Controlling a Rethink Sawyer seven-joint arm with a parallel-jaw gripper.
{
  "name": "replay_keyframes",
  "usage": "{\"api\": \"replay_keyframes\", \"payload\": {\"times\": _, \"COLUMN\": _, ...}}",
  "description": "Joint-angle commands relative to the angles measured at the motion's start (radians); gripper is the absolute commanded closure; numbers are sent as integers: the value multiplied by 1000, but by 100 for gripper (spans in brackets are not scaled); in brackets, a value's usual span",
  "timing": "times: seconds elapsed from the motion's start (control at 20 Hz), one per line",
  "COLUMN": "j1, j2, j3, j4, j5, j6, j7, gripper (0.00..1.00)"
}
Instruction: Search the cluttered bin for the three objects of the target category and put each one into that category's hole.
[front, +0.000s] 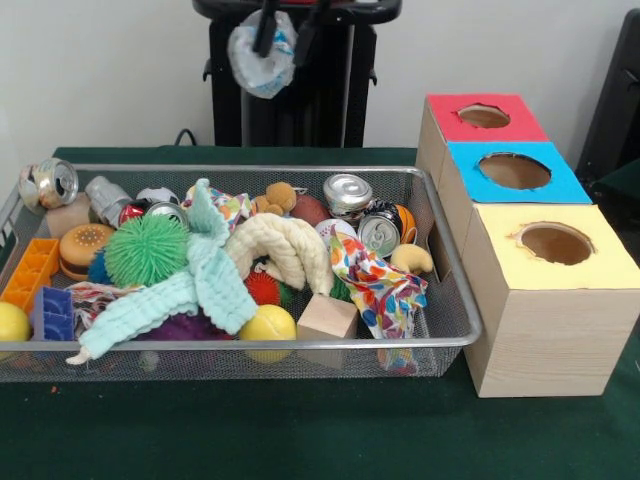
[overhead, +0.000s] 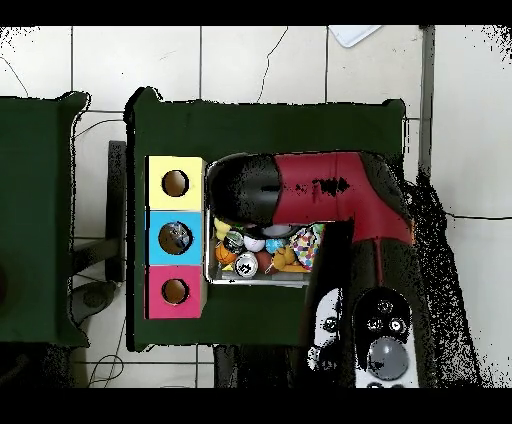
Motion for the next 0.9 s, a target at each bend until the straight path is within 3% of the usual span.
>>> {"api": "replay_keyframes", "payload": {"times": 0.05, "j1": 42, "j2": -88, "j3": 69, "j4": 263, "j5": 153, "j6": -226, "j7": 183, "gripper": 100}}
{"api": "replay_keyframes", "payload": {"times": 0.5, "j1": 198, "j2": -85, "j3": -11, "j4": 332, "j5": 239, "j6": -288, "j7": 295, "gripper": 100}}
{"api": "replay_keyframes", "payload": {"times": 0.9, "j1": 270, "j2": -60, "j3": -59, "j4": 390, "j5": 258, "j6": -393, "j7": 324, "gripper": 100}}
